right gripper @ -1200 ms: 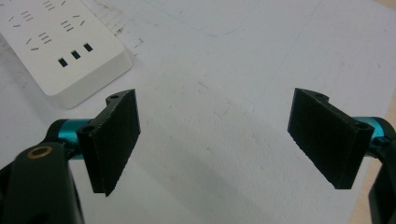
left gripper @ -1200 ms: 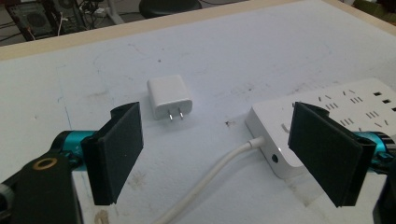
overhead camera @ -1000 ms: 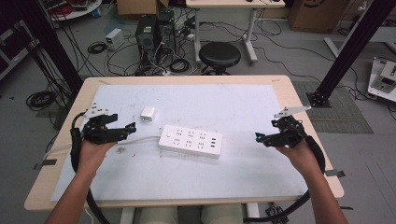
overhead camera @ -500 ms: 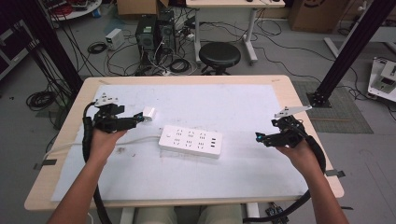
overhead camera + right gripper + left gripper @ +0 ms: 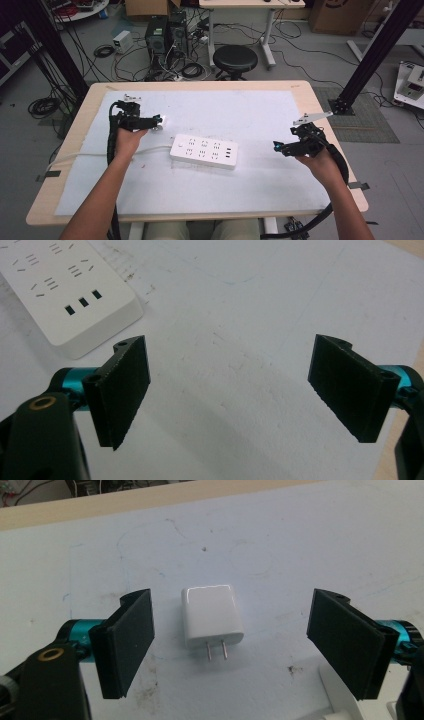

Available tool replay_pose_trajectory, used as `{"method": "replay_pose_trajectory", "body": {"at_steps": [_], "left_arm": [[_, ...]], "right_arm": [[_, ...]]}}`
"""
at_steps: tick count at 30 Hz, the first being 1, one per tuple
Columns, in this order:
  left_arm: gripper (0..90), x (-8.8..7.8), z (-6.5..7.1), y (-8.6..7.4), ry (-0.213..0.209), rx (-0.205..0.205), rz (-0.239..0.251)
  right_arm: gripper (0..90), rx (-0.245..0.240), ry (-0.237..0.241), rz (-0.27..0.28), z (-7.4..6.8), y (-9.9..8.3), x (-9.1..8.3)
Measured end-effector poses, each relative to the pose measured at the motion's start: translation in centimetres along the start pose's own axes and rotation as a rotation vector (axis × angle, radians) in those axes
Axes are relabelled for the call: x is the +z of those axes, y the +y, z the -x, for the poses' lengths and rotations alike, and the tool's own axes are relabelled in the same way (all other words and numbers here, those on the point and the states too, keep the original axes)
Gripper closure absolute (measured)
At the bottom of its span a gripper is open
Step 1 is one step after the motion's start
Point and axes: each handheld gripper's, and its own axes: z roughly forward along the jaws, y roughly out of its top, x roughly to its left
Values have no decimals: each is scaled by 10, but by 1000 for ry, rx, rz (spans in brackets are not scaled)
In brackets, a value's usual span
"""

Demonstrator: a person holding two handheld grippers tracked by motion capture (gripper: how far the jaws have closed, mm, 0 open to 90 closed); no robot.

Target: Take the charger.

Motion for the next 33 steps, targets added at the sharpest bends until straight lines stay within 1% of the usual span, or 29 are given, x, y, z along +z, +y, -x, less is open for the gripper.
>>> {"method": "replay_pose_trajectory", "body": {"at_steps": [3, 4, 6, 8, 10, 11, 13, 15, 23, 24, 26, 31, 33], "left_arm": [[190, 7, 1, 7, 4, -3, -20], [190, 9, 2, 10, 7, 4, -20], [190, 12, 4, 14, 15, 12, -3], [190, 18, 3, 17, 19, 8, -23], [190, 23, 1, 17, 18, 7, -21], [190, 26, 0, 17, 19, -3, -14], [190, 32, -3, 13, 16, -4, -26], [190, 38, -5, 7, 15, -19, -37], [190, 55, -9, -9, 27, -31, -65], [190, 57, -9, -10, 26, -35, -69], [190, 59, -9, -12, 29, -35, -83], [190, 65, -8, -15, 48, -12, -103], [190, 68, -8, -16, 47, -14, -112]], "right_arm": [[171, 2, 1, -5, 0, 2, 1], [171, -4, 1, -8, 1, 3, 1], [172, -6, 0, -8, 2, 4, 1], [171, -2, -3, -8, 2, 4, 0], [171, -1, -2, -9, 3, 5, -1], [171, 1, -3, -10, 4, 4, -1], [171, 4, -5, -8, 6, 4, -2], [171, 6, -6, -13, 7, 4, -2], [172, 3, -10, -18, 11, 5, -3], [172, 12, -12, -21, 11, 5, -4], [172, 6, -15, -19, 11, 4, -4], [172, 17, -15, -21, 12, 2, -5], [172, 16, -15, -24, 12, 1, -5]]}}
